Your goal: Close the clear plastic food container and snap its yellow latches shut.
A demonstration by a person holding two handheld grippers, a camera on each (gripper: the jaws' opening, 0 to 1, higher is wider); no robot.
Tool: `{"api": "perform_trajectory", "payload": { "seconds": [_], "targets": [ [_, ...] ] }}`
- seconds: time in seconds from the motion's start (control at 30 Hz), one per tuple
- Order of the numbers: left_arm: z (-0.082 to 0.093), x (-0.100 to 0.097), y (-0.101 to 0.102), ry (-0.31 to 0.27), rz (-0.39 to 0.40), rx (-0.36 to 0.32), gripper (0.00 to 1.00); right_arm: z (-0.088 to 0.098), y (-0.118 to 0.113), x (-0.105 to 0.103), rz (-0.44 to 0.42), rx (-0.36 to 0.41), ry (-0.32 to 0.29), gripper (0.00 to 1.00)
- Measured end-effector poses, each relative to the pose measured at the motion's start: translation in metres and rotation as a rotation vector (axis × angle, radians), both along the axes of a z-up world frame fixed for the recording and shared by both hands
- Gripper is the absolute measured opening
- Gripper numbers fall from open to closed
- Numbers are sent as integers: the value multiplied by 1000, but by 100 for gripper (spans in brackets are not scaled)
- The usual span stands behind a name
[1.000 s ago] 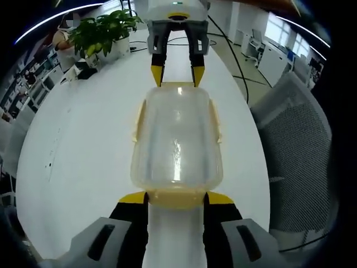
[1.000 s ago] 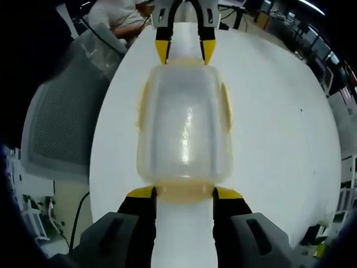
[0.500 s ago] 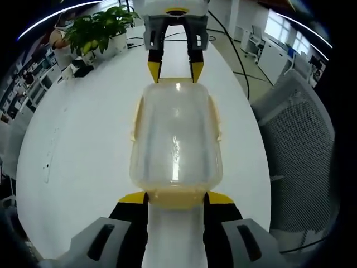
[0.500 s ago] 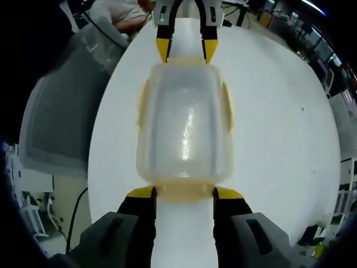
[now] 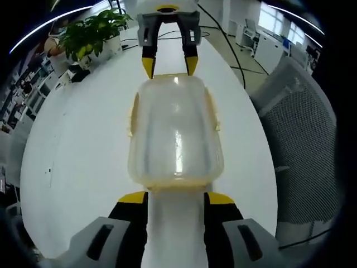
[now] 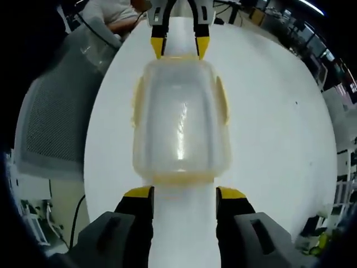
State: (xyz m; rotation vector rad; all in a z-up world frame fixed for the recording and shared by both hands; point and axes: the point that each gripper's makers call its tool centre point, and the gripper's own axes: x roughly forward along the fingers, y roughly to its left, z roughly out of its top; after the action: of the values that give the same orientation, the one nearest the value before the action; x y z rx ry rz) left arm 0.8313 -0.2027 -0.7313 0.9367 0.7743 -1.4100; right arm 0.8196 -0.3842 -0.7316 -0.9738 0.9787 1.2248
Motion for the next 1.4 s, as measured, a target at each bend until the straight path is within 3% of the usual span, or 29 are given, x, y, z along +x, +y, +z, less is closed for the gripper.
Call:
{"api": "perform_trajectory", "payload": {
  "seconds": [0.1, 0.4, 0.73, 0.97, 1.17, 1.4],
  "targets": [
    [4, 1, 4, 14, 55, -23, 36, 9, -3, 4, -61, 43, -35, 43],
    [19, 8, 8, 37, 224, -105, 38, 21, -4, -1, -237, 155, -51, 41],
    [24, 13, 14, 7, 412, -152, 38, 26, -2, -7, -425, 253, -59, 40],
    [26, 10, 8, 76, 606, -261, 37, 27, 3, -7, -557, 331, -63, 39],
    [24, 9, 11, 93, 710, -303, 37, 26, 5, -10, -625, 365, -72, 38],
    [21, 4, 9, 154, 807, -355, 38, 21, 13, -11, -700, 423, -67, 38]
  ]
}}
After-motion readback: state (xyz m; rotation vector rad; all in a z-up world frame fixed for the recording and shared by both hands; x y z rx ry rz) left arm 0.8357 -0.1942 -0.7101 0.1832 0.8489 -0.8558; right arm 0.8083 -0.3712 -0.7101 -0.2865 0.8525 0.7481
